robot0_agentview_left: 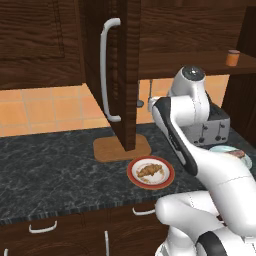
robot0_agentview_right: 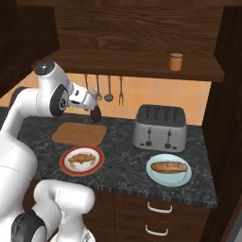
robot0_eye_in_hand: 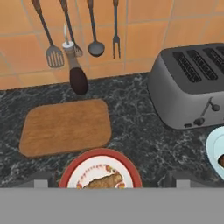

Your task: From the different types of pastries on the counter, select a croissant and place it on the cutting board. Then retrieve a jar of jam from the cabinet and place it alongside the croissant on the cutting board.

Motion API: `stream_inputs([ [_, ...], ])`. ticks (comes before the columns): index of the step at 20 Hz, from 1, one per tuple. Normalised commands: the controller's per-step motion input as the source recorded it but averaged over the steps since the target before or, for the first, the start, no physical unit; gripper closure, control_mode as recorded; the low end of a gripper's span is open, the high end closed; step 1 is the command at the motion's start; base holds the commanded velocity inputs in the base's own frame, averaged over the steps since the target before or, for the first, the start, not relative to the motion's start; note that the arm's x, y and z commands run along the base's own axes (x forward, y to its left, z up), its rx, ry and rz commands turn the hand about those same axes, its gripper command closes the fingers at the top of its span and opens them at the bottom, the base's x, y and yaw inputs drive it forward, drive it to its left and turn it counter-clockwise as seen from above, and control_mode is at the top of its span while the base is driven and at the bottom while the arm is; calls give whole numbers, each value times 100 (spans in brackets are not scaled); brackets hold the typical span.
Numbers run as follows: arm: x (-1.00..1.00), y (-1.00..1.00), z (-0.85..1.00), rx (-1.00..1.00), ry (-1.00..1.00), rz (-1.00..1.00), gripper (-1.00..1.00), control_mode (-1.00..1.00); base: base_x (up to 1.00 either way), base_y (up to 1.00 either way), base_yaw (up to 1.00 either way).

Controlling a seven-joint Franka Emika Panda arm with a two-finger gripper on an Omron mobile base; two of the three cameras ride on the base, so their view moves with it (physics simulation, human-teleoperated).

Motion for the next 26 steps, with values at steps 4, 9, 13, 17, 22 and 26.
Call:
stream_inputs([
  [4,19,-25,77,1,6,0,-100,-100,0,0,0],
  [9,17,-22,75,2,0,0,-100,-100,0,0,0],
  [13,-54,1,-73,-6,28,-1,-100,-100,0,0,0],
  [17,-58,0,-75,-18,21,0,-100,-100,0,0,0],
  [22,20,-28,73,5,-31,-1,-100,-100,0,0,0],
  [26,6,-68,100,0,-48,0,-100,-100,0,0,0],
])
